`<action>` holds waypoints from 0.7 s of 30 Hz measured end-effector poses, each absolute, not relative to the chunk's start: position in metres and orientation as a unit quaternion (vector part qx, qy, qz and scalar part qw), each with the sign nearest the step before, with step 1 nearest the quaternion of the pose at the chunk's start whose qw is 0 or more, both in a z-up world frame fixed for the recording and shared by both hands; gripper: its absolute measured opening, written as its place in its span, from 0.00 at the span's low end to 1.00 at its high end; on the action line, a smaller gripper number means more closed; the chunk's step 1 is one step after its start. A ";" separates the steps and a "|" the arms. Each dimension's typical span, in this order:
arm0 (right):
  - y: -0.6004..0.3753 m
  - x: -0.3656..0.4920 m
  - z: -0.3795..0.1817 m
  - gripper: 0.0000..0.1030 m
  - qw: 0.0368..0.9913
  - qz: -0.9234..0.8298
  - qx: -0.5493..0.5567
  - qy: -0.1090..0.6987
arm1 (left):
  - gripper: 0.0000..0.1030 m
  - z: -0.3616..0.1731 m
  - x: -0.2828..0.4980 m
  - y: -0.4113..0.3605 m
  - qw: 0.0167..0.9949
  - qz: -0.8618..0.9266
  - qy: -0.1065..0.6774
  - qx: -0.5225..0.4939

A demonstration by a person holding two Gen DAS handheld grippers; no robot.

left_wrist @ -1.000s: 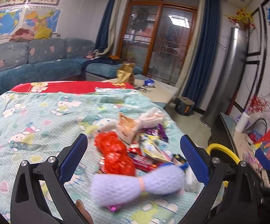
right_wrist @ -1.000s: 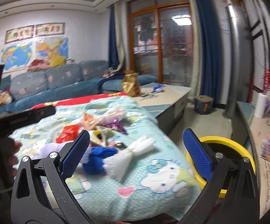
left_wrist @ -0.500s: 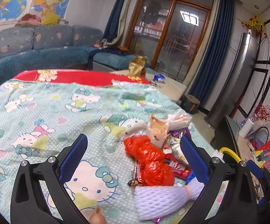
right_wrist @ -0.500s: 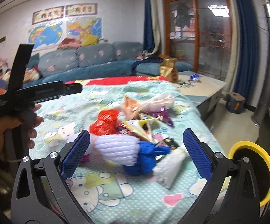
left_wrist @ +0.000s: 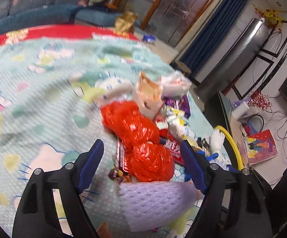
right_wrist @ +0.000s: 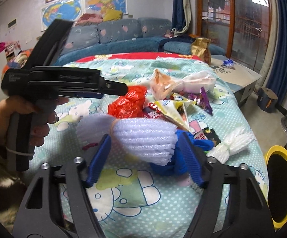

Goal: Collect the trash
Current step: 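Grasp the red plastic bag with the left tool while the right tool grasps the lavender foam net, then carry the red bag and lavender foam net over the yellow bin with both tools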

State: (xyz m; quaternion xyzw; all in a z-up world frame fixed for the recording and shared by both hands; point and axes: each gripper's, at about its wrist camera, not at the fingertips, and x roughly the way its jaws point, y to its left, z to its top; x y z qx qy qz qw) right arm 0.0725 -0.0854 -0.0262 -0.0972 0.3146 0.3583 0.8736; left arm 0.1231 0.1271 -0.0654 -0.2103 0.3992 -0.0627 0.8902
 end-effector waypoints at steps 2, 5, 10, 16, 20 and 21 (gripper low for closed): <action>-0.084 0.074 -0.028 0.37 0.871 0.361 -0.099 0.319 | 0.65 -0.071 0.128 0.124 0.883 -0.065 0.415 -0.208; -0.084 0.074 -0.029 0.21 0.867 0.365 -0.100 0.323 | 0.46 -0.076 0.130 0.121 0.876 -0.069 0.427 -0.212; -0.085 0.071 -0.024 0.06 0.868 0.374 -0.096 0.312 | 0.22 -0.072 0.130 0.118 0.879 -0.070 0.425 -0.204; -0.090 0.063 -0.012 0.04 0.872 0.383 -0.080 0.295 | 0.19 -0.048 0.121 0.121 0.901 -0.064 0.379 -0.202; -0.097 0.060 -0.001 0.03 0.877 0.384 -0.061 0.280 | 0.19 -0.026 0.112 0.125 0.914 -0.056 0.347 -0.205; -0.100 0.058 0.003 0.03 0.879 0.385 -0.056 0.275 | 0.19 -0.019 0.109 0.126 0.918 -0.054 0.337 -0.203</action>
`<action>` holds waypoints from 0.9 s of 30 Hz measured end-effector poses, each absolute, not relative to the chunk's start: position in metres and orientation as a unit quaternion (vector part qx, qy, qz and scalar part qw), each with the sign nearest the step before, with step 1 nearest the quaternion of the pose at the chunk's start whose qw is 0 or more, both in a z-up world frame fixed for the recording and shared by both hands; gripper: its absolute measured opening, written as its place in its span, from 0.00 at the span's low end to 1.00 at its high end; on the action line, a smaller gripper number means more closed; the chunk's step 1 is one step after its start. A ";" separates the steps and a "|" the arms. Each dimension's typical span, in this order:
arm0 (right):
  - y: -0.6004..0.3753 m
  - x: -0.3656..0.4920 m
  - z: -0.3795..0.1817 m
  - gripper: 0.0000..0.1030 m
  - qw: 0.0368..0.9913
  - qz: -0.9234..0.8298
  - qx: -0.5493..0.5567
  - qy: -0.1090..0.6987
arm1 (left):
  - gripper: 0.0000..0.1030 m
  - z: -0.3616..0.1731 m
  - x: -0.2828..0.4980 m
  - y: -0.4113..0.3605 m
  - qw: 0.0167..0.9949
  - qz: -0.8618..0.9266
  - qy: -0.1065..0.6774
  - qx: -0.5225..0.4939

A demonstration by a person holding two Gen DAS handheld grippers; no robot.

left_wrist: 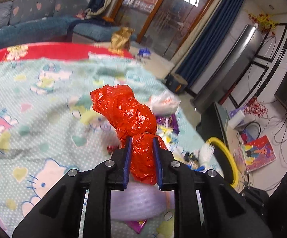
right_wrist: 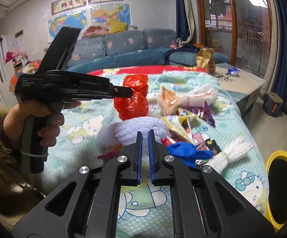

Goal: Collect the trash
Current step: 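Carry the red bag and lavender foam net over the yellow bin with both tools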

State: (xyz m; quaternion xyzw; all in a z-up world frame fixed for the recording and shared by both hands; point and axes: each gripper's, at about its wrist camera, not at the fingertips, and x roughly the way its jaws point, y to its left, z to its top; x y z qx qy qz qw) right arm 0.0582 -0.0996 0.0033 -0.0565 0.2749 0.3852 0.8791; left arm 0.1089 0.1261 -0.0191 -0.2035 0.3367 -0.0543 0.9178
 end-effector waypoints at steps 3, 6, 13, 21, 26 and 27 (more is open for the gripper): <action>-0.105 0.056 0.012 0.03 0.883 0.388 -0.044 0.261 | 0.19 0.002 0.100 0.127 0.930 -0.047 0.309 -0.195; -0.109 0.054 0.023 0.03 0.888 0.387 -0.037 0.244 | 0.19 0.019 0.092 0.128 0.936 -0.042 0.290 -0.195; -0.129 0.054 0.046 0.03 0.907 0.375 -0.018 0.190 | 0.19 0.050 0.082 0.121 0.948 -0.046 0.259 -0.180; -0.157 0.068 0.056 0.03 0.930 0.325 -0.003 0.174 | 0.18 0.061 0.082 0.103 0.951 -0.063 0.248 -0.171; -0.178 0.072 0.061 0.03 0.941 0.296 0.009 0.165 | 0.18 0.063 0.088 0.087 0.952 -0.084 0.247 -0.162; -0.183 0.074 0.063 0.03 0.944 0.287 0.011 0.164 | 0.18 0.064 0.090 0.082 0.952 -0.090 0.247 -0.160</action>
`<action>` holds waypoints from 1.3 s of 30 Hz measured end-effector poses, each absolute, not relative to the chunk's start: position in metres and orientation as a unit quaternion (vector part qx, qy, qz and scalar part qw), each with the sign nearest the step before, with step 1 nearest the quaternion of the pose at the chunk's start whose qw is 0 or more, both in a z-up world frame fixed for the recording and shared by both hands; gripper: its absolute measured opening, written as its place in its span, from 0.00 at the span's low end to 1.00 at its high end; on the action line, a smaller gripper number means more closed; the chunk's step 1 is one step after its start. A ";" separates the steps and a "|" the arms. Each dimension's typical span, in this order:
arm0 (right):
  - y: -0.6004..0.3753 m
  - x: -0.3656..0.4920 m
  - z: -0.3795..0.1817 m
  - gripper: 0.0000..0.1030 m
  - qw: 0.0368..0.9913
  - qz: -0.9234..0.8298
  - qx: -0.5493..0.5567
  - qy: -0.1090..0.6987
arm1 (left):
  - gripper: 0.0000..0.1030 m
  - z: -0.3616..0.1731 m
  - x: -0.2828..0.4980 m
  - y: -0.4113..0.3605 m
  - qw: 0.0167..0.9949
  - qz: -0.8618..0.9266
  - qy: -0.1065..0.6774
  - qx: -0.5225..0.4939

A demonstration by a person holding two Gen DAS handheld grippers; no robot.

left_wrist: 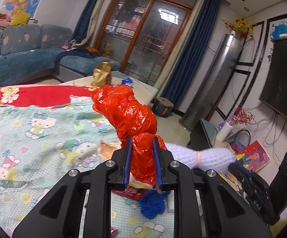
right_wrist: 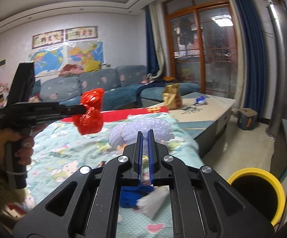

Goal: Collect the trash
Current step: 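Carry the red bag and lavender foam net over the yellow bin with both tools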

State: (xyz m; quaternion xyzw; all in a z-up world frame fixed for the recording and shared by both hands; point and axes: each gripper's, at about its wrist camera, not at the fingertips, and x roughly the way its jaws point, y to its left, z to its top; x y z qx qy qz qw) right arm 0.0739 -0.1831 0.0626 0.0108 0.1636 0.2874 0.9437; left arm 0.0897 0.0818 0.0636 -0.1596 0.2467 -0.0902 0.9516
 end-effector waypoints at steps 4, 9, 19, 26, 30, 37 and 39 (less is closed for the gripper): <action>-0.199 0.079 0.064 0.03 0.952 0.261 0.015 0.160 | 0.18 0.061 0.096 0.062 0.949 -0.109 0.254 -0.150; -0.222 0.084 0.061 0.03 0.961 0.224 0.023 0.161 | 0.18 0.054 0.106 0.041 0.945 -0.132 0.264 -0.141; -0.266 0.093 0.052 0.03 0.972 0.153 0.038 0.172 | 0.18 0.040 0.123 -0.012 0.934 -0.177 0.289 -0.113; -0.292 0.095 0.047 0.03 0.977 0.107 0.044 0.178 | 0.18 0.036 0.134 -0.051 0.926 -0.212 0.297 -0.094; -0.310 0.099 0.039 0.03 0.977 0.078 0.048 0.190 | 0.18 0.030 0.140 -0.074 0.920 -0.231 0.305 -0.086; -0.338 0.108 0.022 0.03 0.973 0.040 0.059 0.219 | 0.18 0.019 0.150 -0.109 0.908 -0.261 0.321 -0.068; -0.345 0.110 0.016 0.03 0.971 0.030 0.059 0.228 | 0.18 0.015 0.152 -0.119 0.905 -0.270 0.324 -0.062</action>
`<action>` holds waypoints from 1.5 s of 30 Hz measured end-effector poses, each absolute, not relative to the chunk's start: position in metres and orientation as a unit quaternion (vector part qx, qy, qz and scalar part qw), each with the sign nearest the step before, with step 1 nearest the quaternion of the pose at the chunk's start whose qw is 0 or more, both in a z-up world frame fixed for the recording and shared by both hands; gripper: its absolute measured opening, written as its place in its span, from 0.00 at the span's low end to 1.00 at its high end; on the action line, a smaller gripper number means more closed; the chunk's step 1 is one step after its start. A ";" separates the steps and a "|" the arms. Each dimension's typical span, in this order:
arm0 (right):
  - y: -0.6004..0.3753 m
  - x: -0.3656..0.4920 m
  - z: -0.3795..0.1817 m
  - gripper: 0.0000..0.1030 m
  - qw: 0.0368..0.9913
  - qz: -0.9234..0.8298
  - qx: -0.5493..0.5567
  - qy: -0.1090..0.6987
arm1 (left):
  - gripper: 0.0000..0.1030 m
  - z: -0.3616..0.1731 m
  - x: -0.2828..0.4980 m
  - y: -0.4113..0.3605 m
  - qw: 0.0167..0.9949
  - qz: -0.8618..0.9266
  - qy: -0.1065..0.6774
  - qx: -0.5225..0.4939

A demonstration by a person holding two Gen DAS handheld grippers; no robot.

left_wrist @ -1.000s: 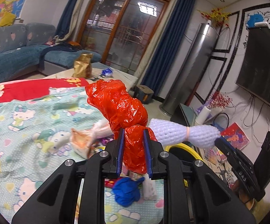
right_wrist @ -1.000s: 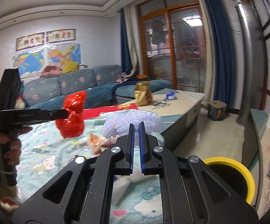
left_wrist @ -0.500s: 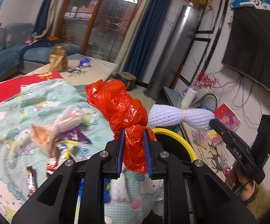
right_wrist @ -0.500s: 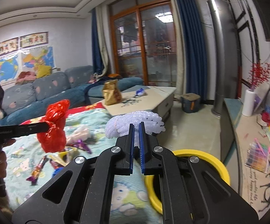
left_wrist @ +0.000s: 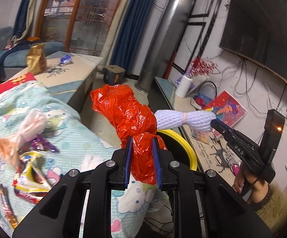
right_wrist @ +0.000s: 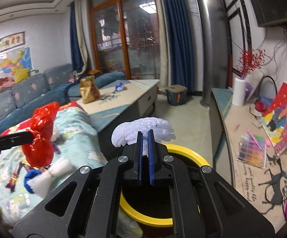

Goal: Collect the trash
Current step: 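Carry the red bag and lavender foam net over the yellow bin with both tools, then open both tools to drop the red bag and foam net into the bin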

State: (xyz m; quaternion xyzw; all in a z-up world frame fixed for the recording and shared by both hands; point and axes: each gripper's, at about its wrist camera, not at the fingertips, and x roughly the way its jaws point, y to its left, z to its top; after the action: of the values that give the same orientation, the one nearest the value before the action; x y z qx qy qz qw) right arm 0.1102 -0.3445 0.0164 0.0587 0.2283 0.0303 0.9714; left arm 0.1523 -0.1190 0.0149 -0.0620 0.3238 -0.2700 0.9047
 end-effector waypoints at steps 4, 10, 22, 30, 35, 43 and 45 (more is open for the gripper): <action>-0.359 0.114 0.005 0.03 0.967 0.015 0.064 0.247 | 0.18 0.009 0.156 -0.138 0.899 -0.286 0.327 -0.052; -0.373 0.119 -0.008 0.03 0.961 0.001 0.068 0.269 | 0.18 -0.007 0.164 -0.170 0.888 -0.303 0.344 -0.036; -0.395 0.128 -0.026 0.03 0.947 -0.017 0.078 0.311 | 0.18 -0.057 0.187 -0.217 0.860 -0.319 0.398 -0.013; -0.409 0.135 -0.040 0.35 0.933 -0.022 0.107 0.343 | 0.67 -0.084 0.201 -0.240 0.849 -0.318 0.421 -0.010; -0.419 0.133 -0.039 0.56 0.931 -0.039 0.133 0.339 | 0.94 -0.084 0.199 -0.236 0.858 -0.300 0.416 -0.019; -0.406 0.129 -0.028 0.66 0.938 -0.039 0.131 0.319 | 0.94 -0.064 0.183 -0.203 0.887 -0.258 0.382 -0.022; -0.397 0.128 -0.024 0.67 0.940 -0.029 0.127 0.314 | 0.94 -0.057 0.178 -0.192 0.894 -0.248 0.371 -0.024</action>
State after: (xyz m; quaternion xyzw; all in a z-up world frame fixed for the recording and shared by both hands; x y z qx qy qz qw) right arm 0.1285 -0.3971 -0.0243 0.1275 0.3144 -0.0287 0.9403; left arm 0.1783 -0.1921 -0.0575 -0.0241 0.3714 -0.2479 0.8944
